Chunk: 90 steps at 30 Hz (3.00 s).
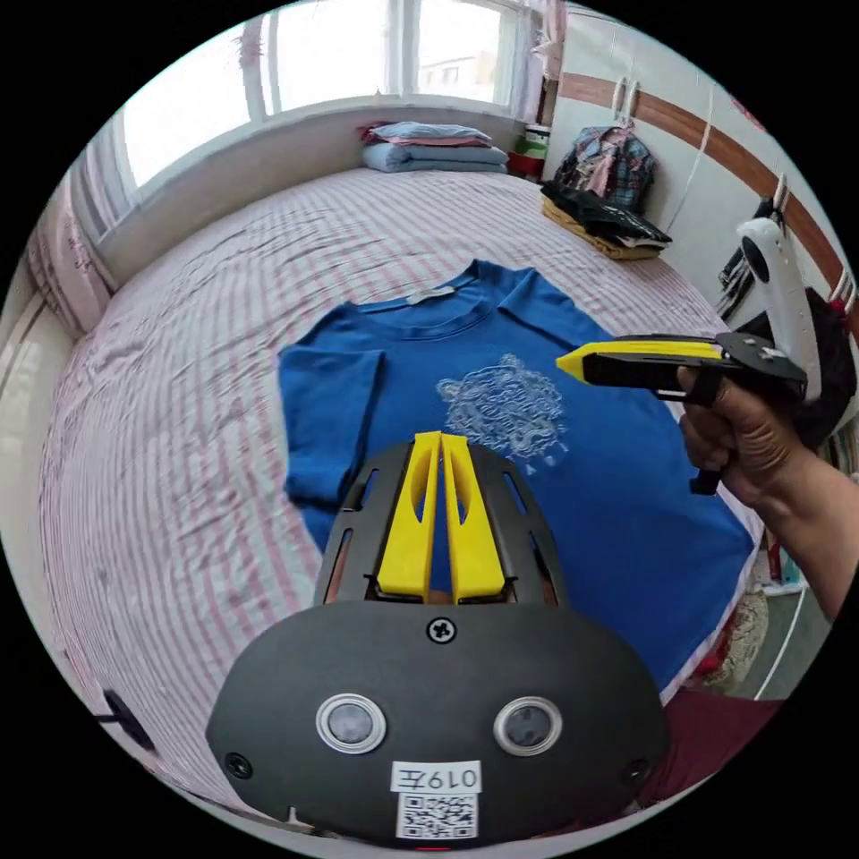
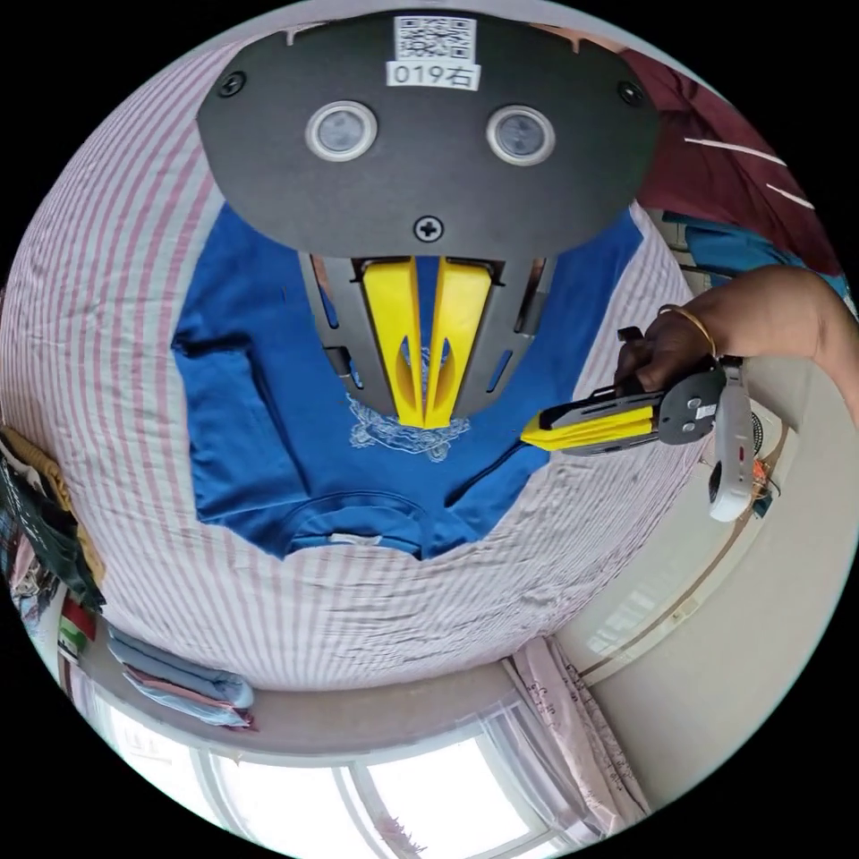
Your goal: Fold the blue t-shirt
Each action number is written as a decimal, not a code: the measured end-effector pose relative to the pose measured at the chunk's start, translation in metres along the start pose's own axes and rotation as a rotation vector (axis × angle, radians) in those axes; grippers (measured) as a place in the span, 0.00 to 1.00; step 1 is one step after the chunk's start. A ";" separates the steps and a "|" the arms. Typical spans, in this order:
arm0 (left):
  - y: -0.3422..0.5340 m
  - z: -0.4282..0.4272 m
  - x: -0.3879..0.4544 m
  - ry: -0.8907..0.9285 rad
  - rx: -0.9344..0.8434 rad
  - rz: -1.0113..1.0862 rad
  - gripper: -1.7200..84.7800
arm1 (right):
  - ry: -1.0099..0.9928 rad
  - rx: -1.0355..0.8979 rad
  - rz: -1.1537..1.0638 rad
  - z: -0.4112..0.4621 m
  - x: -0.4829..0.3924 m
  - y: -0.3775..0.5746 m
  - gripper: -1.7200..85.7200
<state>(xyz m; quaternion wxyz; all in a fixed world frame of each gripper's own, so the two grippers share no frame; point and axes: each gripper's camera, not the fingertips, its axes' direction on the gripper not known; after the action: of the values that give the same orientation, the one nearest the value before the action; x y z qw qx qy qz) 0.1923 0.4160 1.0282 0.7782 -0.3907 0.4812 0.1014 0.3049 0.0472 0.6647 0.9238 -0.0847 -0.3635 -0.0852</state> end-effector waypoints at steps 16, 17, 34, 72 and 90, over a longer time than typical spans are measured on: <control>0.153 -0.003 -0.090 0.247 0.022 0.001 0.03 | 0.094 0.089 -0.111 -0.025 -0.099 0.056 0.01; 0.169 -0.008 -0.082 0.243 -0.010 0.018 0.03 | 0.129 0.089 -0.090 -0.040 -0.108 0.079 0.01; 0.382 -0.005 -0.087 0.390 -0.271 -0.058 0.03 | 0.133 -0.005 0.285 -0.153 -0.068 0.313 0.01; 0.634 0.165 -0.060 0.273 -0.288 -0.398 0.14 | 0.043 -0.385 -0.016 0.061 0.080 0.411 0.13; 0.642 0.266 -0.108 0.387 -0.298 -0.499 0.14 | -0.086 -0.341 0.256 0.174 0.115 0.418 0.10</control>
<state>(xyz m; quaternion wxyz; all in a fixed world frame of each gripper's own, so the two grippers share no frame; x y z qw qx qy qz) -0.0276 1.0601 0.8521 0.6078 -0.6175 0.4895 -0.0988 0.3655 0.4804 0.8294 0.8830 -0.2890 -0.3690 -0.0237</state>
